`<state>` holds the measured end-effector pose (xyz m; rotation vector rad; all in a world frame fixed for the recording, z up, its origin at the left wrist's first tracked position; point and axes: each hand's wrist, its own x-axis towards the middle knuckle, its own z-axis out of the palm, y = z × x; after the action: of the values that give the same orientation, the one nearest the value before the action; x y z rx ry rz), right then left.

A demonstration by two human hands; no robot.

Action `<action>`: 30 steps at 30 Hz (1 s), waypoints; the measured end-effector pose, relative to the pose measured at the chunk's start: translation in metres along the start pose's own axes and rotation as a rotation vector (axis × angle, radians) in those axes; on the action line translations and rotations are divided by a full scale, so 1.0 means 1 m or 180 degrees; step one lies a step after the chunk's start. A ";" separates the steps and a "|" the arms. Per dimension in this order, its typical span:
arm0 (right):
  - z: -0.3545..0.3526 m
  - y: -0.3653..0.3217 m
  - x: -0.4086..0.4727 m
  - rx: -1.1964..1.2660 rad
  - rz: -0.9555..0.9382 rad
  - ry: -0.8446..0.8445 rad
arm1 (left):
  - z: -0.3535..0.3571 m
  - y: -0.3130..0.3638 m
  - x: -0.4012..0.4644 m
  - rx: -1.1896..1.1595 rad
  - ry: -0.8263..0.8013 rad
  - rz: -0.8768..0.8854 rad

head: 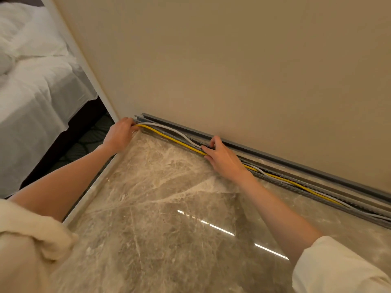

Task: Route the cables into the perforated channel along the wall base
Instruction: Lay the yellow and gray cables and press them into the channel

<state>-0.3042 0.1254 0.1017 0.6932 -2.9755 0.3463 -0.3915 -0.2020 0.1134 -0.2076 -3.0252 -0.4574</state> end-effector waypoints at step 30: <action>-0.005 -0.003 0.005 0.0068 0.0183 -0.0138 | -0.025 0.016 0.021 0.0396 0.0126 0.0748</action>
<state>-0.3077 0.1219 0.1079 0.6262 -3.0419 0.3721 -0.4089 -0.1915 0.1437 -0.5307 -2.9269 -0.2498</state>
